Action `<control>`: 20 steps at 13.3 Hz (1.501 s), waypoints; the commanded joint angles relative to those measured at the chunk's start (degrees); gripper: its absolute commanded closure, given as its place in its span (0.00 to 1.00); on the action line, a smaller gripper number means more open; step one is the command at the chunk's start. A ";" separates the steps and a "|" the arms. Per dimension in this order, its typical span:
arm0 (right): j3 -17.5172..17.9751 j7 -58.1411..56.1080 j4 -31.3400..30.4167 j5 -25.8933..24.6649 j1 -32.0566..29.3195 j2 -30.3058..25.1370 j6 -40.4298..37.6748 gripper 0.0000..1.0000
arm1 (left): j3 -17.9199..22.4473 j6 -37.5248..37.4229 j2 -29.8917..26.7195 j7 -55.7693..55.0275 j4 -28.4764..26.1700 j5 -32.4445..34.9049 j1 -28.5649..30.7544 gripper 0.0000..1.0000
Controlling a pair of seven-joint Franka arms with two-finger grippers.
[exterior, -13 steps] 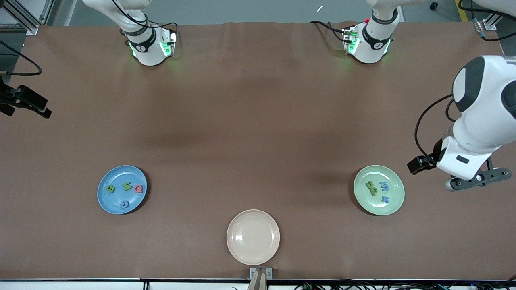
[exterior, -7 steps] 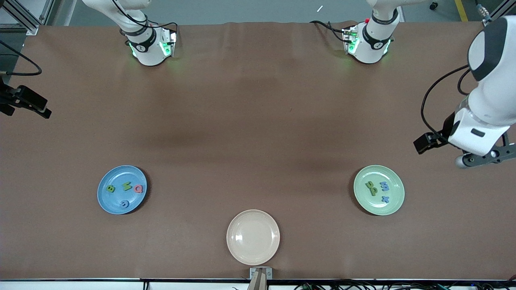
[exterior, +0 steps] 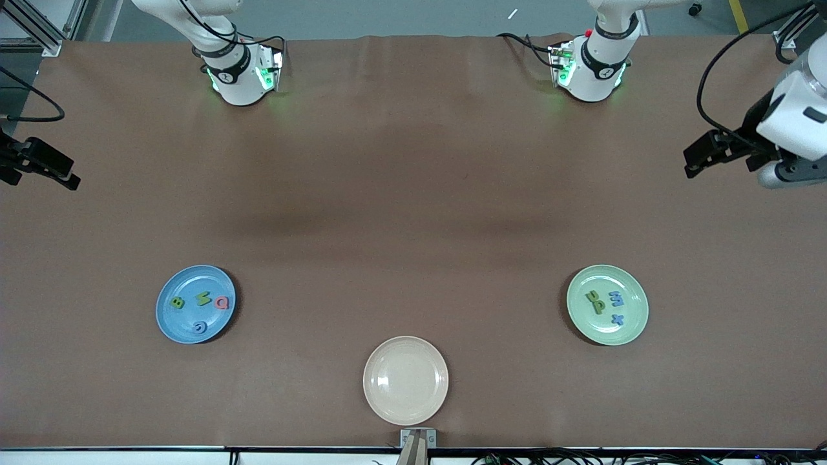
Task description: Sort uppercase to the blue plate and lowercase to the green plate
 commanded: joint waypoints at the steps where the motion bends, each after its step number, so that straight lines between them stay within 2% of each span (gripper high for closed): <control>1: 0.67 -0.13 -0.86 0.01 -1.10 -0.65 0.35 0.00 | 4.18 0.25 -4.57 0.73 -5.41 -1.03 -4.45 0.00; 3: 0.67 -0.13 -0.86 0.01 -1.10 -0.65 0.35 0.00 | 6.31 0.42 -6.32 0.82 -7.87 -2.16 -6.13 0.00; 7: 0.67 -0.13 -0.86 0.01 -1.10 -0.65 0.44 0.00 | 5.97 2.96 -8.26 1.88 -11.66 -3.49 -4.39 0.00; 9: 0.67 -0.13 -0.86 0.09 -1.18 -0.65 0.44 0.00 | 4.56 4.72 -8.00 2.05 -11.32 -3.49 -3.24 0.00; 16: 0.67 -0.13 -0.86 0.18 -1.18 -0.57 0.44 0.00 | 4.38 4.47 -7.30 4.34 -9.91 -3.31 -1.74 0.00; 20: 0.67 -0.13 -0.86 0.18 -1.18 -0.57 0.53 0.00 | 2.97 3.94 -6.24 2.93 -8.06 -3.31 -0.69 0.00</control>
